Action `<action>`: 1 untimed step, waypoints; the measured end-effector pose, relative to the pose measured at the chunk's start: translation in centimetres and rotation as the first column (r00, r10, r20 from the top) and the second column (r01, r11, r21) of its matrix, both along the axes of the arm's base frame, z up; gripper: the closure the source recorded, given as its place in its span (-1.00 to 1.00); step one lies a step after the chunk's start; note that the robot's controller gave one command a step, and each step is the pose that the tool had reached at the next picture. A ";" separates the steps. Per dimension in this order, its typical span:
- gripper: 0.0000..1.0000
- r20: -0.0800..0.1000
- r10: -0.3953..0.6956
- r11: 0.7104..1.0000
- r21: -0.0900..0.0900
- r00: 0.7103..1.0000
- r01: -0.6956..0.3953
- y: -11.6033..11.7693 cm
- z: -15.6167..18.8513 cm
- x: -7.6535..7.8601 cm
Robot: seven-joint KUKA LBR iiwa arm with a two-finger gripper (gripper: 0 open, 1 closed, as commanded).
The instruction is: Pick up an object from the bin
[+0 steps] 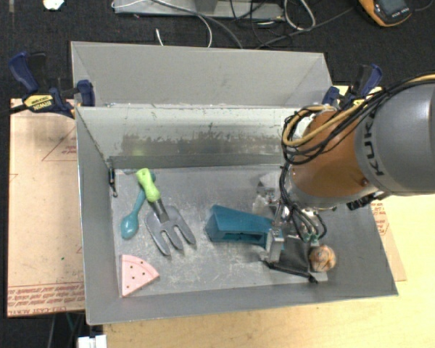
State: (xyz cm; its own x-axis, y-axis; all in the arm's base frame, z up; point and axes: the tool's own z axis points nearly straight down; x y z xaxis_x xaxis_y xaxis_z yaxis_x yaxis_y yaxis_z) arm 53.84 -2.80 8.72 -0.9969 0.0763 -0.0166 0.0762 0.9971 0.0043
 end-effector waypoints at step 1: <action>1.00 0.011 0.002 1.000 0.001 1.000 -0.002 0.1 -1.5 -0.8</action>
Offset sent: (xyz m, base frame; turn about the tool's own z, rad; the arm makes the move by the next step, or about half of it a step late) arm 0.0000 0.0000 0.0000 0.0000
